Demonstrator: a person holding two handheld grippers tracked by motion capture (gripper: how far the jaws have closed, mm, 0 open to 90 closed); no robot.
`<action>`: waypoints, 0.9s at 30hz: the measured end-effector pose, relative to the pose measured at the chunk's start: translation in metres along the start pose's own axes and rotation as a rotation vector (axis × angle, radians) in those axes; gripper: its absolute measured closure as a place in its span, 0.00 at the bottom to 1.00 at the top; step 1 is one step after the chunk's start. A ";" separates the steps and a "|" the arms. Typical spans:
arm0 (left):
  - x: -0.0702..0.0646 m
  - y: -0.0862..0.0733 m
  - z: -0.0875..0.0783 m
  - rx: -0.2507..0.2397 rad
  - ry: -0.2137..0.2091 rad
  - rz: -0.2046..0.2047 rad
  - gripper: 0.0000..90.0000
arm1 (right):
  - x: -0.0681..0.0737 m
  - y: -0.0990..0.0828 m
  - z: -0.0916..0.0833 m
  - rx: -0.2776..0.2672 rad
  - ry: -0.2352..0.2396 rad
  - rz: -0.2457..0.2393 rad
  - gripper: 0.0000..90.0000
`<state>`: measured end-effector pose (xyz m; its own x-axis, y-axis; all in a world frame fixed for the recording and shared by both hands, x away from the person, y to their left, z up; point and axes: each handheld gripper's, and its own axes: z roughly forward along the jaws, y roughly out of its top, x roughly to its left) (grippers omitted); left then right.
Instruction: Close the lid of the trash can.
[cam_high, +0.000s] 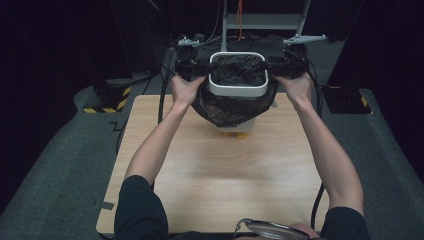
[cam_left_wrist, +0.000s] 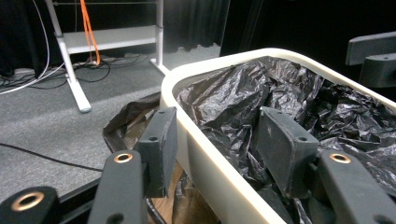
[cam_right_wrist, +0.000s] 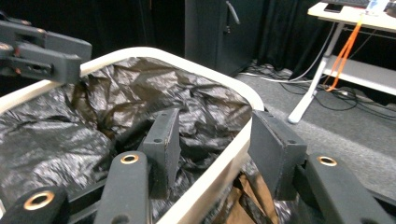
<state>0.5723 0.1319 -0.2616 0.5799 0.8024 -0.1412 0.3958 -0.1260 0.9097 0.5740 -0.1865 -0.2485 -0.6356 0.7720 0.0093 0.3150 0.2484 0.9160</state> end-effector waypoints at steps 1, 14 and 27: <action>0.001 0.000 -0.002 -0.002 0.002 -0.002 0.53 | 0.000 0.000 0.000 0.000 0.000 0.000 0.59; 0.012 -0.010 -0.034 -0.031 0.054 -0.036 0.47 | -0.015 -0.019 -0.036 -0.119 0.013 0.058 0.56; 0.019 -0.021 -0.061 -0.081 0.061 -0.083 0.38 | -0.027 -0.034 -0.056 -0.137 -0.026 0.109 0.52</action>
<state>0.5311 0.1855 -0.2595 0.5019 0.8426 -0.1952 0.3801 -0.0122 0.9249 0.5408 -0.2490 -0.2576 -0.5839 0.8054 0.1023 0.2810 0.0823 0.9562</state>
